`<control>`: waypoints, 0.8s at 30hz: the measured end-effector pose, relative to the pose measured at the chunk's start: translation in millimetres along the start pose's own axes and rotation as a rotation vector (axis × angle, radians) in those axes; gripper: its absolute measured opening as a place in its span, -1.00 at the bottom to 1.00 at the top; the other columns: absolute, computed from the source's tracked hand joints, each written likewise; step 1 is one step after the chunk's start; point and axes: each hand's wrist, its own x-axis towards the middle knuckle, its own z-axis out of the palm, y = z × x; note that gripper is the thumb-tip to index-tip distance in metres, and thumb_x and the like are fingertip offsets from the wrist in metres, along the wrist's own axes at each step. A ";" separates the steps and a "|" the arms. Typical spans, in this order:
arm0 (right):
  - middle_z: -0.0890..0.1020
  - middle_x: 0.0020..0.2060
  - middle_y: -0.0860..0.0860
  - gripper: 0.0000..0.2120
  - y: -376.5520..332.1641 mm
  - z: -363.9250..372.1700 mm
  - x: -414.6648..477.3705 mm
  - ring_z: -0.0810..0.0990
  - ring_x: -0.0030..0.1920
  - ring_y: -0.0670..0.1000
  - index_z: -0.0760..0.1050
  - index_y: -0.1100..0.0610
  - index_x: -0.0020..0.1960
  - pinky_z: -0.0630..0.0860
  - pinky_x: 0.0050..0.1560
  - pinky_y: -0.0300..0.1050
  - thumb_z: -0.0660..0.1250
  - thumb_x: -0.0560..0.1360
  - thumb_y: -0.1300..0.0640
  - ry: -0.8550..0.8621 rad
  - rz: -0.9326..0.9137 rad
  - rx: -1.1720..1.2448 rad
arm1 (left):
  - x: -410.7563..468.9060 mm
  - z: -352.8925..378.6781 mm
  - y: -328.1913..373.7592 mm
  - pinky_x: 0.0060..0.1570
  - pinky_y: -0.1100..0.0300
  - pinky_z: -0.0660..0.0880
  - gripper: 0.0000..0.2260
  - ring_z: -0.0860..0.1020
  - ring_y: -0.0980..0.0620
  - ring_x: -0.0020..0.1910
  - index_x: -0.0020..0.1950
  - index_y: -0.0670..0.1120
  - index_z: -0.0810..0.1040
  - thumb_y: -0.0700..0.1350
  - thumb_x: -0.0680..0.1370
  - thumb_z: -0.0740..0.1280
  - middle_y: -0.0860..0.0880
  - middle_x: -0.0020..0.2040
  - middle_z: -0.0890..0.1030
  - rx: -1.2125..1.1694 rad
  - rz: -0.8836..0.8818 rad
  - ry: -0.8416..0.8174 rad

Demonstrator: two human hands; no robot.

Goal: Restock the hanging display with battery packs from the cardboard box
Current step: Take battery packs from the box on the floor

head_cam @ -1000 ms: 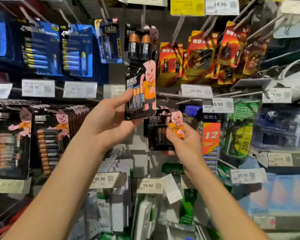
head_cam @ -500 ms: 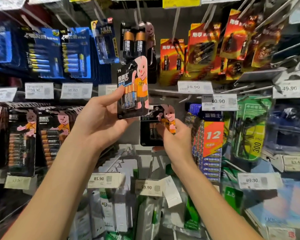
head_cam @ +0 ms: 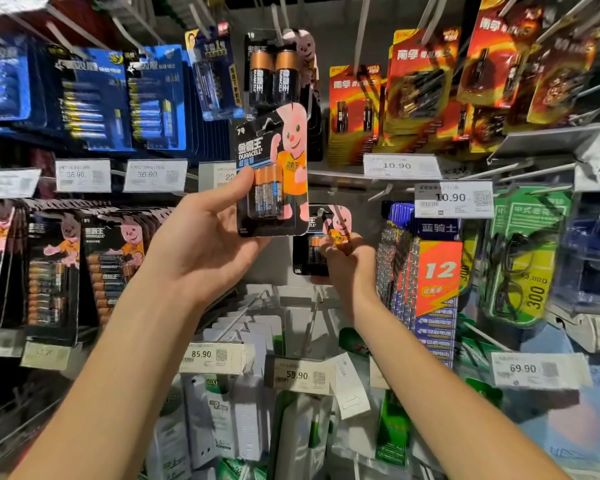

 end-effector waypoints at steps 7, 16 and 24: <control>0.63 -0.07 0.11 -0.95 11.4 -12.6 -5.2 0.66 -0.08 0.15 0.52 0.18 0.00 0.70 -0.18 0.12 0.35 0.59 0.29 0.000 0.102 0.107 | -3.9 -4.6 -9.1 0.27 0.02 0.54 -0.63 0.63 -0.17 0.26 0.39 -0.23 0.51 -0.15 0.59 0.32 -0.23 0.27 0.64 0.005 0.003 0.018; 0.67 0.06 0.10 -0.71 10.0 -53.8 -66.6 0.69 0.03 0.03 0.47 0.13 0.27 0.63 0.01 -0.08 0.33 0.58 0.29 -0.102 0.246 0.116 | -22.8 -36.4 -54.0 0.08 0.05 0.65 -0.77 0.70 -0.10 0.03 0.07 -0.21 0.69 -0.14 0.51 0.34 -0.22 0.13 0.71 0.145 -0.049 0.140; 0.72 0.08 -0.03 -0.80 -7.8 -52.6 -117.7 0.68 0.13 0.00 0.59 0.02 0.22 0.62 0.15 0.08 0.35 0.61 0.15 -0.397 -0.043 0.055 | -17.0 -37.2 -102.3 0.10 0.03 0.54 -0.74 0.66 -0.09 0.07 0.25 -0.21 0.62 -0.13 0.64 0.28 -0.19 0.14 0.70 0.380 -0.002 0.096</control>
